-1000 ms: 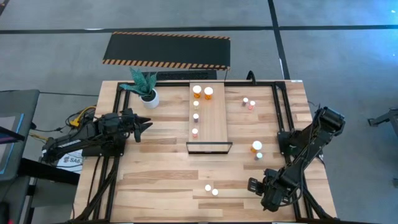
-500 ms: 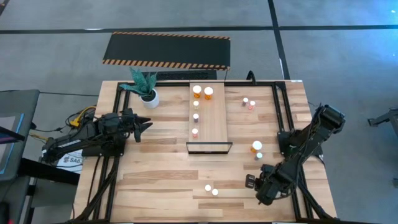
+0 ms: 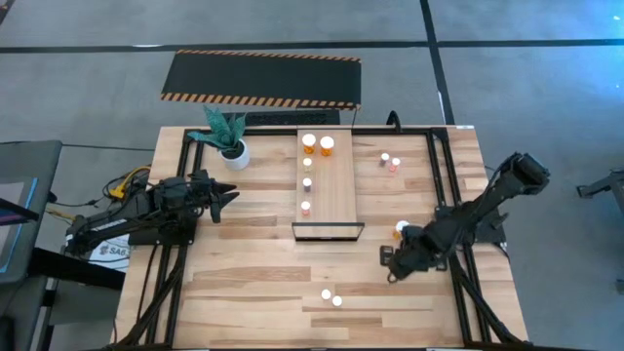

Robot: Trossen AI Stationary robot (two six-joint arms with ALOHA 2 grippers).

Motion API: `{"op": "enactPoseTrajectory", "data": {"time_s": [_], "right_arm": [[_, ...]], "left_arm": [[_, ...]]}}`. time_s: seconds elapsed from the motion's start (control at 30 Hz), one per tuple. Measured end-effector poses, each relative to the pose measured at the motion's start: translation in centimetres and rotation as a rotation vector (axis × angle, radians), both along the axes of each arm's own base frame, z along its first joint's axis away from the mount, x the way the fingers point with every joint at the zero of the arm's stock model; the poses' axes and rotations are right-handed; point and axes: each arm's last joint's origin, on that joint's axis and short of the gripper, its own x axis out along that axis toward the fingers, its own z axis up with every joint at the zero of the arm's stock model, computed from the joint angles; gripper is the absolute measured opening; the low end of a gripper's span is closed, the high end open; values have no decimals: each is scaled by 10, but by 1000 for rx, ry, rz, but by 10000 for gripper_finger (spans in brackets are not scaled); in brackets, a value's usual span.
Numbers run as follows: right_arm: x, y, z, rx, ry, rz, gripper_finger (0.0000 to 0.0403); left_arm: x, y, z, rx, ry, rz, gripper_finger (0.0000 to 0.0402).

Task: Pick and place medicine bottles onto shelf by color
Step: Put the bottom right small yellow pill bottle on the shelf aligned with the other small yellow pill bottle

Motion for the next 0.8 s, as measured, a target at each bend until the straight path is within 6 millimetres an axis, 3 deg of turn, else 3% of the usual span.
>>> {"op": "enactPoseTrajectory", "data": {"time_s": [0.33, 0.8], "right_arm": [[12, -47, 12, -7, -48, 138, 124], [21, -115, 31, -100, -66, 188, 123]], "left_arm": [[0, 0, 0, 0, 0, 0, 128], [0, 0, 0, 0, 0, 0, 128]]}}
